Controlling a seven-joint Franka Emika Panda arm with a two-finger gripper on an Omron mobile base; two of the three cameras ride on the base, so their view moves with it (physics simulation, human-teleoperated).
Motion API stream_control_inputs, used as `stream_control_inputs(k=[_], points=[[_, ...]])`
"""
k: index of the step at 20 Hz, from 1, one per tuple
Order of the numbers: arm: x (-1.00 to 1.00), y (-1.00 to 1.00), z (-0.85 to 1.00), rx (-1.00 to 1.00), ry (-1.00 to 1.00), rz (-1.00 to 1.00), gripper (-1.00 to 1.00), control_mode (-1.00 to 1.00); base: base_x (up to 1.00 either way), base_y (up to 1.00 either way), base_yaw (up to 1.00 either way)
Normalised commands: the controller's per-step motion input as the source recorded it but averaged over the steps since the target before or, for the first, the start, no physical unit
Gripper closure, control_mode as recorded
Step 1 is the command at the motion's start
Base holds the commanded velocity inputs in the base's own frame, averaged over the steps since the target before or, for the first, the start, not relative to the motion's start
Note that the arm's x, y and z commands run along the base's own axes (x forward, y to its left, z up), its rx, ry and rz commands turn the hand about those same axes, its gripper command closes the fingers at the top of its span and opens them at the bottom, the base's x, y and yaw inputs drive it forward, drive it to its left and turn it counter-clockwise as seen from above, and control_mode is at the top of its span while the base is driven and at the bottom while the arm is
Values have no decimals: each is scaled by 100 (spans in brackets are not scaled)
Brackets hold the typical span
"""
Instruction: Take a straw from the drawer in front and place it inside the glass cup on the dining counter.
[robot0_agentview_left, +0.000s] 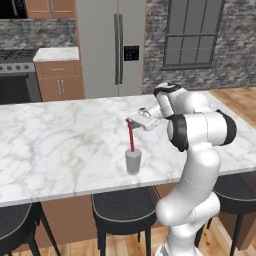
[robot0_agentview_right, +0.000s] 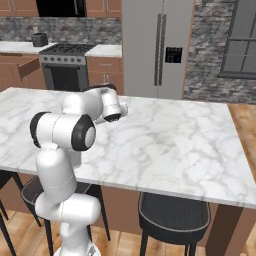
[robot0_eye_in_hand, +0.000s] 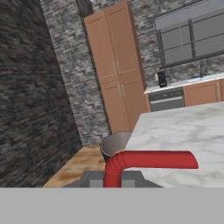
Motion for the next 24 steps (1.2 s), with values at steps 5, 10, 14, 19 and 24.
stream_control_inputs(k=[5, 10, 14, 19, 24], points=[[4, 18, -10, 1, 0, 1, 100, -100, 0, 0, 0], [0, 22, -10, 0, 0, 0, 100, -100, 0, 0, 0], [0, 9, -5, 0, 0, 0, 100, -100, 0, 0, 0], [-12, -1, 0, 0, -1, 0, 100, -100, 0, 0, 0], [-18, -19, 0, 0, -3, 0, 100, -100, 0, 0, 0]])
